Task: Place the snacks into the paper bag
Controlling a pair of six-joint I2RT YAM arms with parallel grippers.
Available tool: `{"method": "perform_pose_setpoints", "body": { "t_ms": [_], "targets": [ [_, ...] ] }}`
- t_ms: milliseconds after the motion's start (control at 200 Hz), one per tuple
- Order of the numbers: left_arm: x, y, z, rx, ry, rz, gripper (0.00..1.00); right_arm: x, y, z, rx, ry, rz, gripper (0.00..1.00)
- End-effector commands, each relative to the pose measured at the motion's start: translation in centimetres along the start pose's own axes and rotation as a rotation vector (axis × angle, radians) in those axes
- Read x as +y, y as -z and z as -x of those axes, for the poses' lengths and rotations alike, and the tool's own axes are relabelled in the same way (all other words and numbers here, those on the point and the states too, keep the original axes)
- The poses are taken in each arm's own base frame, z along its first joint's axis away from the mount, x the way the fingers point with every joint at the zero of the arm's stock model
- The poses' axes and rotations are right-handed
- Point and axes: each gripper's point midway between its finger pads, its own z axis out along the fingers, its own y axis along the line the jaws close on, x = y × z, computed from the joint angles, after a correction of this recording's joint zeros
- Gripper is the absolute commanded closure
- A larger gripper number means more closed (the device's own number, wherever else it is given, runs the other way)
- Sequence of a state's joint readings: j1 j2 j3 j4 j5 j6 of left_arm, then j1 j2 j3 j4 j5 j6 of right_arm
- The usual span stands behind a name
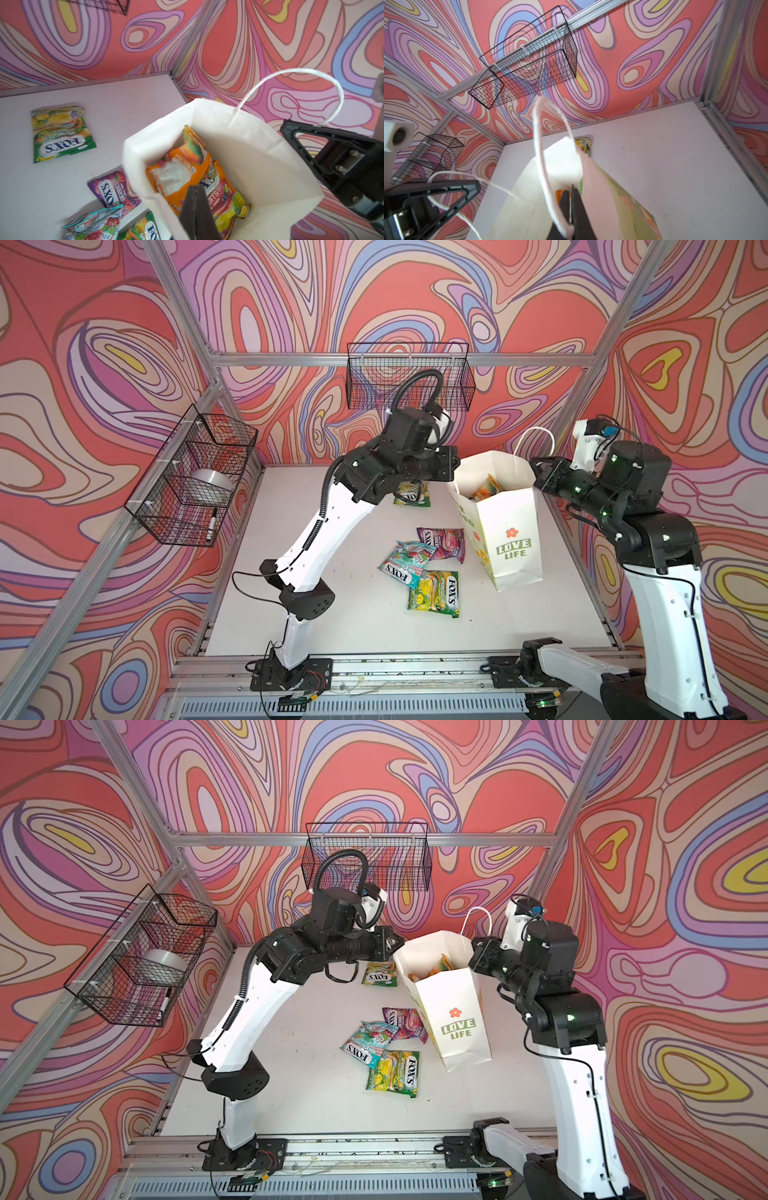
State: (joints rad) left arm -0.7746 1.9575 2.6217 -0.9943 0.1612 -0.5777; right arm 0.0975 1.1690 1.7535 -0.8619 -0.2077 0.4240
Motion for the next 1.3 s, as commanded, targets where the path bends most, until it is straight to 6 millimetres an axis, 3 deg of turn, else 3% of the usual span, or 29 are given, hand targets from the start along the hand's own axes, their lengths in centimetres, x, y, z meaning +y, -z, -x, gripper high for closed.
{"method": "perform_pose_setpoints", "body": {
  "t_ms": [0, 120, 280, 476, 591, 736, 992, 1117, 1212, 1297],
  "targets": [
    [5.1, 4.7, 3.3, -0.083, 0.068, 0.112, 1.0, 4.9, -1.0, 2.4, -0.049, -0.048, 0.255, 1.0],
    [10.2, 7.5, 4.0, -0.085, 0.14, 0.184, 1.0, 7.4, -4.1, 0.5, 0.006, -0.057, 0.315, 1.0],
    [14.8, 12.1, 5.1, -0.126, 0.168, 0.288, 1.0, 12.2, -8.5, -2.6, 0.076, -0.013, 0.356, 1.0],
    [22.1, 14.2, 3.9, -0.062, 0.24, 0.44, 1.0, 17.5, -15.5, -8.5, 0.182, -0.043, 0.446, 1.0],
    [25.2, 15.2, 3.2, -0.051, 0.266, 0.517, 1.0, 20.2, -18.2, -12.1, 0.236, -0.051, 0.478, 1.0],
    [26.4, 14.7, 0.9, -0.001, 0.299, 0.52, 1.0, 21.3, -19.4, -16.6, 0.279, -0.059, 0.452, 1.0],
    [26.9, 15.3, -4.2, 0.043, 0.306, 0.527, 1.0, 19.8, -17.6, -22.5, 0.312, -0.068, 0.358, 1.0],
    [26.0, 16.3, -4.9, 0.026, 0.276, 0.515, 1.0, 19.0, -16.8, -23.0, 0.335, -0.039, 0.309, 0.68],
    [24.8, 16.2, -4.6, 0.006, 0.262, 0.451, 1.0, 18.6, -15.9, -21.8, 0.325, 0.004, 0.263, 0.4],
    [24.5, 15.8, -4.7, 0.013, 0.262, 0.42, 1.0, 18.4, -14.8, -19.8, 0.318, 0.063, 0.212, 0.25]
  ]
}}
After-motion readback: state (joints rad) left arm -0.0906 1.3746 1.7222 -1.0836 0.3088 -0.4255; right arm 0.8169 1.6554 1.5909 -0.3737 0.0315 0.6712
